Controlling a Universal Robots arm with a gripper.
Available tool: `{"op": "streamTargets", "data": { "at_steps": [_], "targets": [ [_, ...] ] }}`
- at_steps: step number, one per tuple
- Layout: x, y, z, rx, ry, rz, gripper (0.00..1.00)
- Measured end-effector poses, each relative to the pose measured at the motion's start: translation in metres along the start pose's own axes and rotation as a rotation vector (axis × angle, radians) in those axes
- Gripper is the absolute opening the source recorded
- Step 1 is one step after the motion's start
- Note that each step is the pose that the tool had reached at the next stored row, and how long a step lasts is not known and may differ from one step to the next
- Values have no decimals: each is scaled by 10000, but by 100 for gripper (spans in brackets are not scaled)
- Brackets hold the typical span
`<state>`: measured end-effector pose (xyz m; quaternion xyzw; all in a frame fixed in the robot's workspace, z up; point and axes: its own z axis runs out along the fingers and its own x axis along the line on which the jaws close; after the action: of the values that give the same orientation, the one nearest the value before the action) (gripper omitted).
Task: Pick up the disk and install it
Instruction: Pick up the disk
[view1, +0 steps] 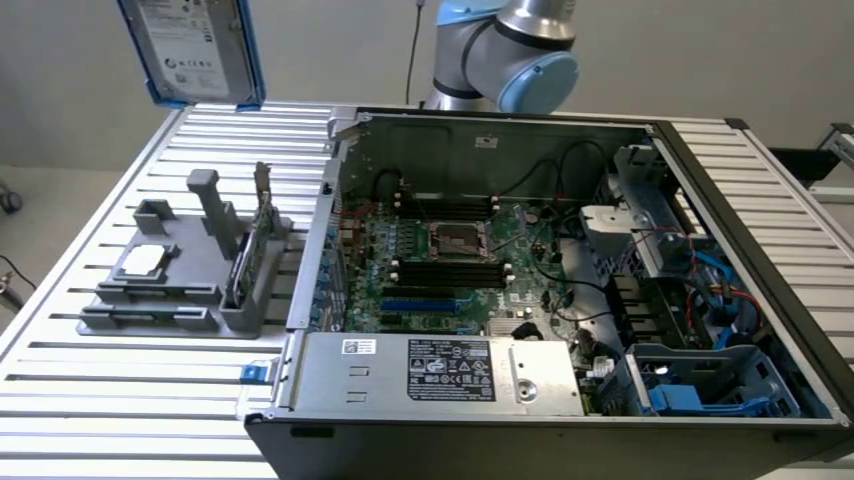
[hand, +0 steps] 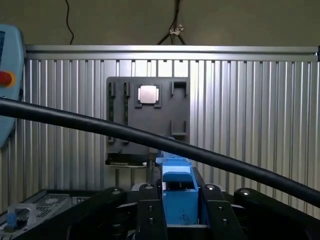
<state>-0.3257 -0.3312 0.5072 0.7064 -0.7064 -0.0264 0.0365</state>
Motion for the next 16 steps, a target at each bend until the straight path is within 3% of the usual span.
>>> {"op": "streamTargets", "data": {
  "at_steps": [5, 12, 16],
  "targets": [
    [135, -137, -22, -5, 1, 0, 33],
    [381, -233, -26, -5, 0, 0, 33],
    [421, -349, -36, -4, 4, -36, 33]
  ]
}}
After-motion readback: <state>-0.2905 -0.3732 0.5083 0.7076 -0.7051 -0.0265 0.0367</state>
